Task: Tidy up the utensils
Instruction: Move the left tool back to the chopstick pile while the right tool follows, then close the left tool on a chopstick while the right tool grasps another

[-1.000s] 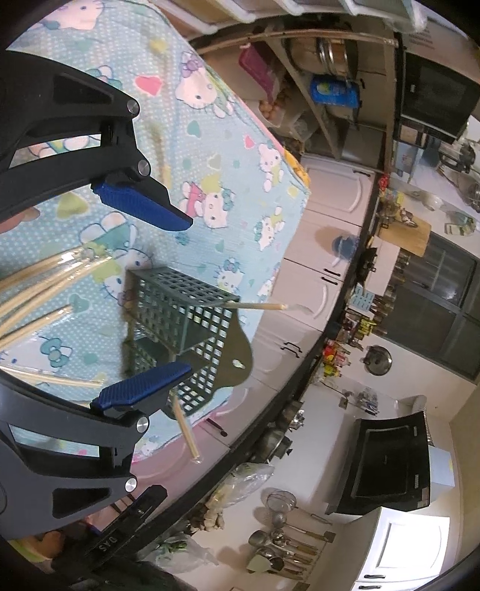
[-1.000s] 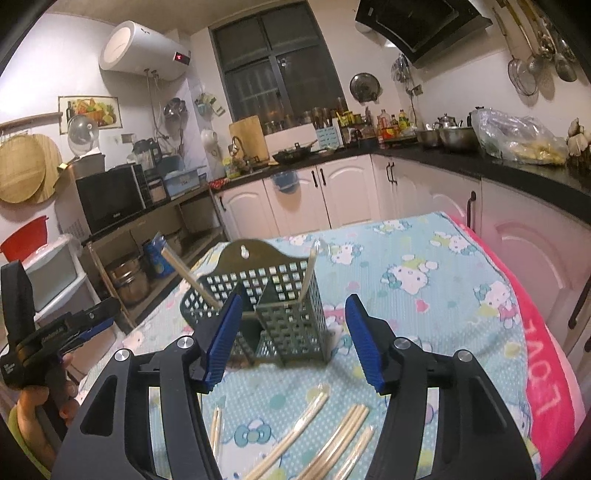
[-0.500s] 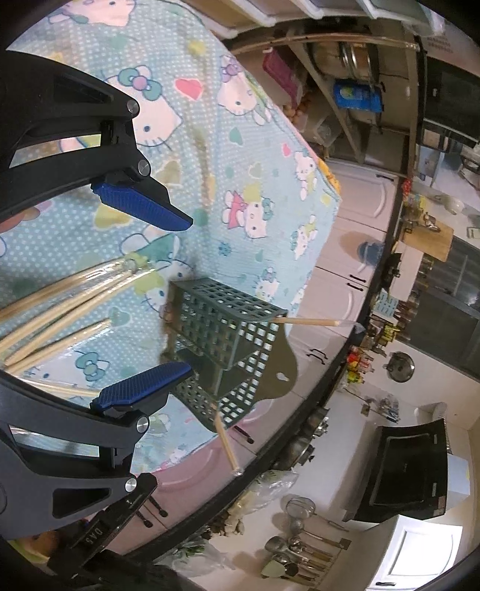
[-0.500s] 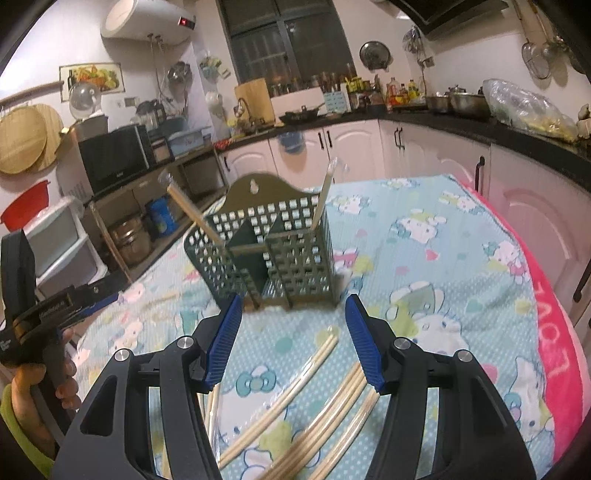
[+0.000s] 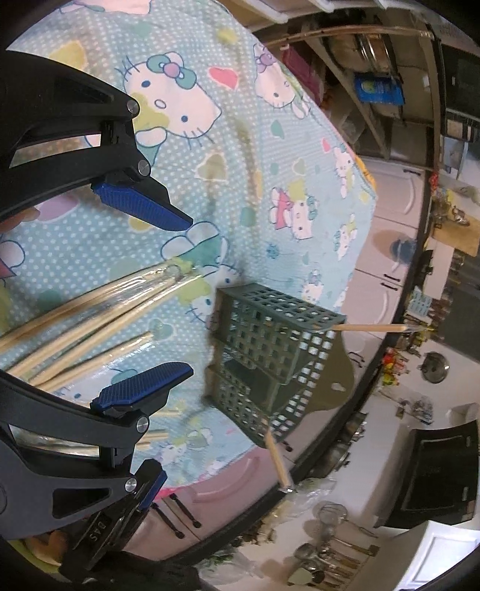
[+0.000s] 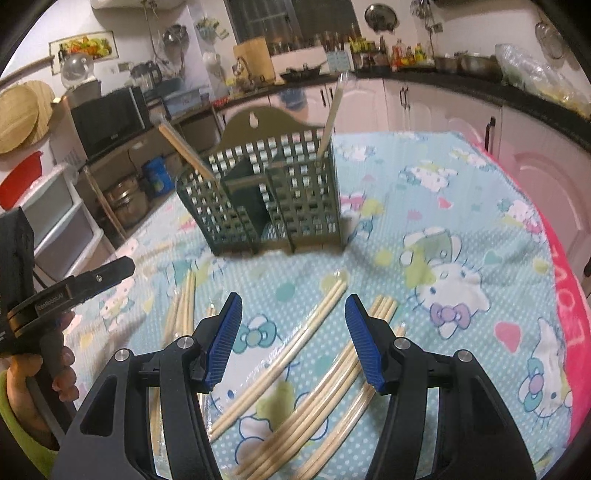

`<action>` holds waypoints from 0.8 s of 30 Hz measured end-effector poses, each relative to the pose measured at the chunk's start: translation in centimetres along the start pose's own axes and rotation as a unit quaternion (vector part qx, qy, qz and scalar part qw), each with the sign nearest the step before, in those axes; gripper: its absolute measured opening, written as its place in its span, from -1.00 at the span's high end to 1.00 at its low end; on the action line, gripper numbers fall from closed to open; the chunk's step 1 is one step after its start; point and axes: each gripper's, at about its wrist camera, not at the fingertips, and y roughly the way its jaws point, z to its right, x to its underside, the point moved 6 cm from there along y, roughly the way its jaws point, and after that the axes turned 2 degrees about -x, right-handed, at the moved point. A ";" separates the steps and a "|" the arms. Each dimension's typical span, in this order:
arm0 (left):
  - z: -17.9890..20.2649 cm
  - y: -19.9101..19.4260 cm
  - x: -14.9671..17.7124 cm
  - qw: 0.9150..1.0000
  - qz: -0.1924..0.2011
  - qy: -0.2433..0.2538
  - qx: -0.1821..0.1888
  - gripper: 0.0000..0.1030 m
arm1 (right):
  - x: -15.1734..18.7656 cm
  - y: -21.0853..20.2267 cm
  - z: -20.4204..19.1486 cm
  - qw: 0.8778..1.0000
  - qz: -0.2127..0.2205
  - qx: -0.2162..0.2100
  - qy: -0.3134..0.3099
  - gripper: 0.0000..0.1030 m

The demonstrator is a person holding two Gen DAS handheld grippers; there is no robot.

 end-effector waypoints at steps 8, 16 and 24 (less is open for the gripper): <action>0.2 3.2 0.4 0.999 -0.046 0.028 -0.006 -0.23 | 0.6 2.9 0.5 0.999 -0.045 0.008 0.004 0.04; 0.3 6.3 -0.6 0.996 -0.081 0.030 0.000 0.13 | 0.4 5.7 1.1 0.997 -0.075 0.022 0.000 0.19; -0.7 9.3 -0.2 0.992 -0.125 0.004 -0.007 0.40 | 0.2 7.8 2.3 0.995 -0.094 0.037 0.021 0.20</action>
